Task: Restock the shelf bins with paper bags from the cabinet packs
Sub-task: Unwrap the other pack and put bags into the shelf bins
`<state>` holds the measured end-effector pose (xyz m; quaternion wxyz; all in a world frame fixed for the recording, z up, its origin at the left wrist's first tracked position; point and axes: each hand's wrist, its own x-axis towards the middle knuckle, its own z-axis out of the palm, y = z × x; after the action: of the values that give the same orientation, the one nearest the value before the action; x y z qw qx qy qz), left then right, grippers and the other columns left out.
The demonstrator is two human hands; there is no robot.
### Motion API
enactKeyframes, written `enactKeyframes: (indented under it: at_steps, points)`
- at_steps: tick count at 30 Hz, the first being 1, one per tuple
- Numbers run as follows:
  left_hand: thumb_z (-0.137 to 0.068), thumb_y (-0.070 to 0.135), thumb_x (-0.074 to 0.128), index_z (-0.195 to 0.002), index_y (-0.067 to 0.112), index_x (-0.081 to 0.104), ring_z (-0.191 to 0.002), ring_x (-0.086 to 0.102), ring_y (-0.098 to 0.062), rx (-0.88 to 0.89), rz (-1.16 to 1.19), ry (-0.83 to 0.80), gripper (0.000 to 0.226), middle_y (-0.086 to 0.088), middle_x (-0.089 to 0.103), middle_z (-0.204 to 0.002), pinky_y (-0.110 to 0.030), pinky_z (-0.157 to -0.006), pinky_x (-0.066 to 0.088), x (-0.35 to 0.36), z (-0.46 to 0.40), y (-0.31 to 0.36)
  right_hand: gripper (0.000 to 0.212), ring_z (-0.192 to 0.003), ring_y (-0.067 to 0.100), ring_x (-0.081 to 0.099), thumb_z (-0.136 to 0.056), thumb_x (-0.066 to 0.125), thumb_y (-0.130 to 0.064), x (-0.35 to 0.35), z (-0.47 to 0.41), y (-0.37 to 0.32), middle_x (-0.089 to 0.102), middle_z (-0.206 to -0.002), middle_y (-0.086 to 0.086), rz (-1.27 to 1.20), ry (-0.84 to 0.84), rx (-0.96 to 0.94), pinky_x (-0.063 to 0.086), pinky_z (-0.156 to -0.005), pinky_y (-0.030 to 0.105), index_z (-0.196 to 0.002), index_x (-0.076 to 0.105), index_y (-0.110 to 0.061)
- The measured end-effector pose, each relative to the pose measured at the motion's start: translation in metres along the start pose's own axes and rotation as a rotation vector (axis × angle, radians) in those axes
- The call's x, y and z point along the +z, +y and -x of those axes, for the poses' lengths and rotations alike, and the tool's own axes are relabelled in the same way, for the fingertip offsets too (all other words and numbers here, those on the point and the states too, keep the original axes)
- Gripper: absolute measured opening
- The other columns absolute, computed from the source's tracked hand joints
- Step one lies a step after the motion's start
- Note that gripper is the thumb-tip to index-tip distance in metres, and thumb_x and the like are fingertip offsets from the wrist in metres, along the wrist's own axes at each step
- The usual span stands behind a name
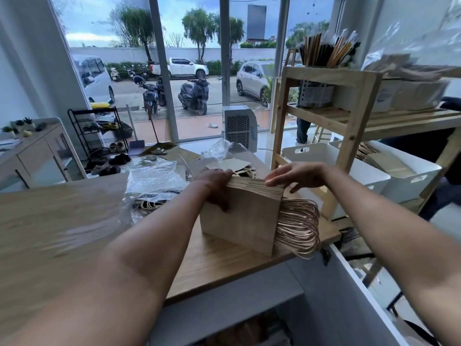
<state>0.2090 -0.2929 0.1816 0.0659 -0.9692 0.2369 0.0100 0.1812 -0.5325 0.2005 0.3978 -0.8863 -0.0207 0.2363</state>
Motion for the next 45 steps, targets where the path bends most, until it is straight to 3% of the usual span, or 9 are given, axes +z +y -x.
enactKeyframes:
  at_steps: [2, 5, 10, 18, 28, 33, 37, 41, 45]
  points:
    - [-0.061, 0.052, 0.083, -0.131, 0.019, 0.042, -0.122, 0.053, -0.027, -0.003, 0.001, -0.009, 0.088, -0.01, 0.055, -0.132, -0.034, -0.096, 0.042, -0.001, 0.0, 0.002, 0.062, -0.126, 0.015, 0.045, -0.052, 0.081, -0.058, -0.001, -0.005, -0.008, 0.056, -0.125, -0.007, 0.099, -0.082, 0.046, 0.043, -0.087, 0.03, -0.106, 0.065, -0.033]
    - [-0.061, 0.052, 0.083, -0.132, 0.019, 0.042, -0.123, 0.053, -0.026, -0.016, 0.015, -0.012, 0.088, -0.009, 0.055, -0.132, -0.034, -0.097, 0.042, -0.002, -0.001, 0.001, 0.028, -0.134, 0.017, 0.039, -0.073, 0.078, -0.04, -0.004, -0.017, -0.009, 0.055, -0.131, -0.007, 0.152, -0.085, 0.067, 0.039, -0.098, 0.035, -0.099, 0.071, -0.032]
    - [-0.058, 0.053, 0.084, -0.129, 0.02, 0.044, -0.121, 0.054, -0.026, -0.03, 0.017, -0.004, 0.087, -0.008, 0.057, -0.13, -0.034, -0.096, 0.043, 0.0, -0.005, -0.001, 0.011, -0.123, 0.015, 0.045, -0.085, 0.067, -0.035, -0.002, -0.023, 0.0, 0.057, -0.126, -0.003, 0.096, -0.006, 0.03, 0.045, -0.078, 0.027, -0.093, 0.072, -0.03]
    - [-0.056, 0.055, 0.084, -0.126, 0.02, 0.043, -0.12, 0.054, -0.027, -0.032, 0.027, 0.014, 0.088, -0.008, 0.059, -0.129, -0.034, -0.095, 0.043, 0.001, -0.013, 0.0, 0.022, -0.079, 0.007, 0.054, -0.09, 0.06, -0.04, -0.001, -0.026, 0.018, 0.065, -0.085, -0.006, -0.03, 0.076, -0.048, 0.044, -0.068, 0.021, -0.095, 0.072, -0.023]
    - [-0.054, 0.054, 0.085, -0.125, 0.022, 0.046, -0.12, 0.054, -0.025, -0.035, 0.034, 0.023, 0.087, -0.006, 0.058, -0.13, -0.034, -0.095, 0.044, 0.002, -0.017, 0.0, 0.026, -0.091, 0.014, 0.054, -0.092, 0.052, -0.047, 0.003, -0.031, 0.011, 0.06, -0.101, 0.002, -0.039, 0.221, 0.015, 0.047, -0.08, 0.028, -0.089, 0.065, -0.026]
    - [-0.051, 0.053, 0.086, -0.117, 0.025, 0.055, -0.113, 0.057, -0.025, -0.065, 0.078, 0.025, 0.078, -0.005, 0.062, -0.122, -0.034, -0.088, 0.048, 0.003, -0.015, 0.0, 0.051, -0.106, 0.019, 0.058, -0.092, 0.048, -0.053, 0.012, -0.013, 0.015, 0.063, -0.115, 0.004, 0.008, 0.325, -0.04, 0.042, -0.098, 0.033, -0.123, 0.063, -0.016]
    - [-0.051, 0.055, 0.085, -0.113, 0.025, 0.058, -0.109, 0.059, -0.023, -0.12, 0.107, 0.045, 0.074, -0.002, 0.063, -0.119, -0.033, -0.082, 0.051, 0.003, -0.015, -0.002, 0.099, -0.138, 0.023, 0.038, -0.068, 0.065, -0.066, 0.037, 0.013, 0.035, 0.036, -0.154, 0.004, -0.078, 0.513, -0.155, 0.033, -0.11, 0.038, -0.15, 0.03, -0.023]
    - [-0.055, 0.054, 0.084, -0.117, 0.022, 0.058, -0.109, 0.059, -0.026, -0.216, 0.174, 0.07, 0.074, -0.006, 0.062, -0.119, -0.038, -0.086, 0.054, 0.002, -0.012, -0.007, 0.133, -0.15, 0.018, 0.005, -0.059, 0.081, -0.057, 0.075, 0.019, 0.061, -0.003, -0.163, -0.002, -0.06, 0.751, -0.183, 0.015, -0.121, 0.041, -0.154, -0.006, -0.027]
    - [-0.051, 0.05, 0.087, -0.109, 0.025, 0.064, -0.102, 0.062, -0.026, -0.282, 0.399, 0.145, 0.067, -0.005, 0.067, -0.111, -0.035, -0.084, 0.054, 0.005, -0.005, -0.022, 0.143, -0.149, 0.016, -0.008, -0.06, 0.084, -0.049, 0.091, 0.015, 0.085, -0.017, -0.161, 0.0, -0.393, 0.845, -0.054, 0.004, -0.122, 0.037, -0.15, -0.024, -0.02]
